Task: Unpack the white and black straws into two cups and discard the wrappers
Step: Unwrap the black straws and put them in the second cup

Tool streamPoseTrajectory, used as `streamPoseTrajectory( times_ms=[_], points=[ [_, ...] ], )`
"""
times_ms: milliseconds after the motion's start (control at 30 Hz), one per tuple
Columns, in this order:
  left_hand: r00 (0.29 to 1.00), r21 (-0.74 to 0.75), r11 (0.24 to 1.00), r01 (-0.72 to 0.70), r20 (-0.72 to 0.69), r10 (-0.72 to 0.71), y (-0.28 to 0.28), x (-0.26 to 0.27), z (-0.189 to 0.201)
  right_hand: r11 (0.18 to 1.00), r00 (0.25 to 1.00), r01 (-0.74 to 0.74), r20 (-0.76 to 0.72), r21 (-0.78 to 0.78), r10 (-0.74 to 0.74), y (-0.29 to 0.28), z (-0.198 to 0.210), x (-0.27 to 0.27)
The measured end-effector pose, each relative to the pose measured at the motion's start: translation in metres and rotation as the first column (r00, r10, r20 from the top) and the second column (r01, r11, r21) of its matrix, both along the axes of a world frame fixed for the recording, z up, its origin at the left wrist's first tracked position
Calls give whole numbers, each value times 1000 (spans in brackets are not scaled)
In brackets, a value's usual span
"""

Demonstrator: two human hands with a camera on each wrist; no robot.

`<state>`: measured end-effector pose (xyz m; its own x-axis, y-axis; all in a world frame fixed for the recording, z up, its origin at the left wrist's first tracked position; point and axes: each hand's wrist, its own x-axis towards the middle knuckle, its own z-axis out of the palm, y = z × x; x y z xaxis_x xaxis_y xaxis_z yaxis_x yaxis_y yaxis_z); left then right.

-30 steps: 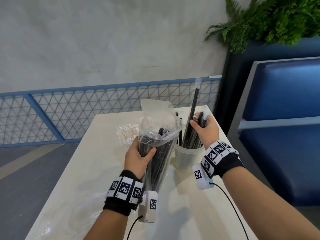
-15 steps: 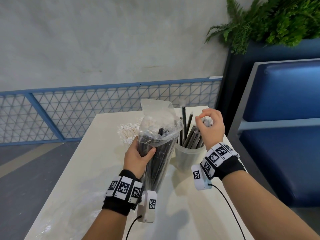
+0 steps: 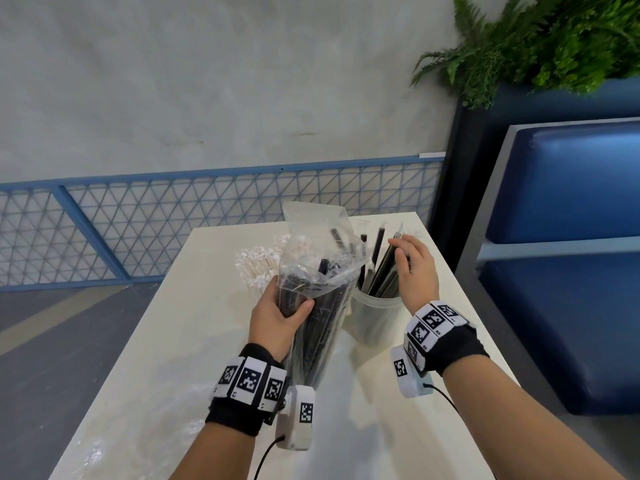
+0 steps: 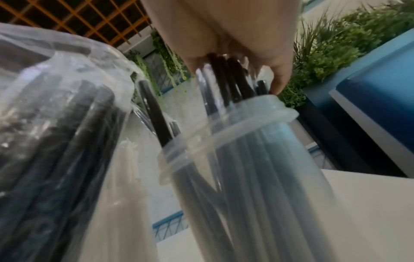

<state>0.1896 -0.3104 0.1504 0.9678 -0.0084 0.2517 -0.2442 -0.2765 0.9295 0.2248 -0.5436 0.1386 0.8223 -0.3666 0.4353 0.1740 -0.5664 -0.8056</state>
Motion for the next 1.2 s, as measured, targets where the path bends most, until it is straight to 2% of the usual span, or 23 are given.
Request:
streamPoseTrajectory(
  times_ms=[100,167,200,267,300,367,433,500,600,667,733,800,867,967,1033,1067,1133,1200],
  points=[
    [1000,-1,1000,-2,-2,2,-1,-1,1,998,996,-59,-68,26,60,-5,-3,3],
    [1000,-8,1000,-3,-6,3,0,-2,1,994,996,-43,-77,105,51,-4,2,-1],
    [1000,-14,1000,-4,-8,4,0,-2,2,989,1000,27,-14,144,-25,-2,6,-6],
    [1000,-37,999,-1,-14,0,0,-3,1,961,962,173,172,217,-212,9,17,-25],
    [1000,-61,998,4,-16,-5,0,-3,0,952,947,159,231,263,-222,16,22,-36],
    [1000,-107,994,16,-15,-18,-1,-4,-2,944,973,-11,221,328,-65,34,28,-51],
    [999,-136,990,40,-20,-43,-4,-7,-5,943,987,-159,63,293,146,47,26,-59],
    [995,-159,983,92,-34,-99,-8,-11,-8,905,941,-287,-86,315,328,54,23,-65],
    [963,-146,957,250,-69,-262,-15,-22,-11,754,857,-345,-141,559,496,59,24,-75],
    [921,-132,923,362,-101,-376,-17,-26,-15,706,840,-341,-135,621,525,58,20,-75],
    [880,-170,881,442,-110,-462,-18,-28,-21,735,856,-344,-128,585,502,57,15,-74],
    [877,-145,881,450,-113,-467,-19,-28,-26,801,892,-303,-142,517,429,56,8,-72],
    [887,-126,894,430,-127,-444,-19,-24,-31,783,894,-277,-149,557,423,55,2,-73],
    [894,-151,909,389,-177,-412,-18,-19,-34,733,855,-312,-159,604,494,54,-7,-71],
    [902,-191,918,348,-199,-383,-16,-17,-33,773,879,-309,-144,553,454,57,-7,-73],
    [908,-194,923,332,-200,-368,-16,-15,-34,833,918,-285,-114,474,379,57,-6,-75],
    [917,-182,933,309,-204,-344,-14,-12,-36,928,979,-205,47,312,200,58,-1,-80],
    [927,-192,944,268,-216,-307,-12,-12,-39,941,957,-252,200,226,208,60,6,-86]
  ],
)
